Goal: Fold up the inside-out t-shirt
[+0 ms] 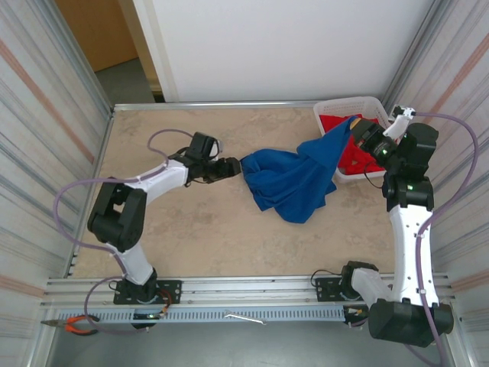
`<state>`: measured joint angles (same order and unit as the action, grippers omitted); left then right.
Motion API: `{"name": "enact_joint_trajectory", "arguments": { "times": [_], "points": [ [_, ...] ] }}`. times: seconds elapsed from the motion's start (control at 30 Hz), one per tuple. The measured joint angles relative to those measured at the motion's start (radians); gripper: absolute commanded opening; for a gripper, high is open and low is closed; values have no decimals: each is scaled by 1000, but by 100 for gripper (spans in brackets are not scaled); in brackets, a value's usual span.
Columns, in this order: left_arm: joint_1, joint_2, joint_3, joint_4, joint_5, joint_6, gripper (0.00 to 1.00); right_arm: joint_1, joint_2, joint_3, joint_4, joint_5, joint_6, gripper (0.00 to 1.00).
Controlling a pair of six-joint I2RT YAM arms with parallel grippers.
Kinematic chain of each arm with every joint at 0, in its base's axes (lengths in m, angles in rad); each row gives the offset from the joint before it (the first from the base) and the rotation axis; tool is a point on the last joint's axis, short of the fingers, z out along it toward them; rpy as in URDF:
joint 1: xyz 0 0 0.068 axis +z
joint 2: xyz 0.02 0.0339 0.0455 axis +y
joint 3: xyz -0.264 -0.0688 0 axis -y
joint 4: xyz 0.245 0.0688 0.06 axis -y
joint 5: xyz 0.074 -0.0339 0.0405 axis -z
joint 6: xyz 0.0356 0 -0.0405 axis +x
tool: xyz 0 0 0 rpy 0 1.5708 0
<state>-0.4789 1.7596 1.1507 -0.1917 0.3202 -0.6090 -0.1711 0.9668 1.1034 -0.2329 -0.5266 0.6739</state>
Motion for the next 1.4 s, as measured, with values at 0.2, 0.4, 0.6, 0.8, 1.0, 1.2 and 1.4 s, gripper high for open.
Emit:
{"name": "enact_joint_trajectory", "arguments": {
  "times": [0.2, 0.4, 0.6, 0.8, 1.0, 1.2, 1.4],
  "points": [
    [-54, 65, 42, 71, 4, -35, 73, 0, 5, 0, 0, -10, 2, 0],
    [-104, 169, 103, 126, 11, -80, 19, 0, 64, 61, 1, -29, 23, 0],
    [-85, 179, 172, 55, -51, -55, 0, -32, 182, 236, -6, -90, 60, 0],
    [27, -32, 452, -82, -95, 52, 0, -89, 249, 462, 24, -136, 137, 0],
    [68, -313, 584, -115, -61, 109, 0, -113, 229, 531, 94, -161, 228, 0],
    [66, -509, 475, -156, -32, 108, 0, -117, 159, 529, 93, -179, 275, 0],
    [66, -588, 421, -216, -56, 97, 0, -117, 90, 526, 121, -179, 312, 0]
  ]
}}
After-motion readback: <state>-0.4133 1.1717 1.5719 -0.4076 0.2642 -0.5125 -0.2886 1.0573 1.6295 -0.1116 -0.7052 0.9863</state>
